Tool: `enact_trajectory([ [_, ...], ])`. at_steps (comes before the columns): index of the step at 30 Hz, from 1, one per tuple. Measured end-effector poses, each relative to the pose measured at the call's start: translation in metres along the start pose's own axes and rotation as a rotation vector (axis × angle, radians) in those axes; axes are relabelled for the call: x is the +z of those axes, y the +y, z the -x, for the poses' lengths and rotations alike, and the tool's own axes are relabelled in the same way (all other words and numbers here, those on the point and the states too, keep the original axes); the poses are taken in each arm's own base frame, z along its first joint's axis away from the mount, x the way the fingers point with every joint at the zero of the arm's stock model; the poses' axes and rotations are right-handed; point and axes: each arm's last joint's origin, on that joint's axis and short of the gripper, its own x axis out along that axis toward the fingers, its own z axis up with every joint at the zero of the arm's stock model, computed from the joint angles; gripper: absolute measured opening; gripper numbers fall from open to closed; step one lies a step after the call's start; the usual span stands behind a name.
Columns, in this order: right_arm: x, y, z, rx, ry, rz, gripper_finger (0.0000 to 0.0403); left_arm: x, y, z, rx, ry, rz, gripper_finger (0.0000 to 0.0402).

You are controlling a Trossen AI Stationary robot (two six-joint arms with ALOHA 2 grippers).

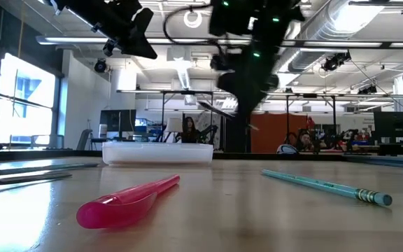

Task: Pick & place school supplies into a supply box
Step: Put the transparent black pen into the transparent supply box

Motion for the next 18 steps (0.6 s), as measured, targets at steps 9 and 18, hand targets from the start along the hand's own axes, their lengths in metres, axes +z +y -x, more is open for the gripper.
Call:
enact_trajectory([
  [9,0.064,-0.029,-0.019,0.199,-0.292,0.232,0.0019,0.0,0.0,0.0,0.0,0.0,0.0,0.0046],
  [18,0.082,-0.025,-0.077,0.214,-0.266,0.338,0.0019,0.0,0.0,0.0,0.0,0.0,0.0,0.0046],
])
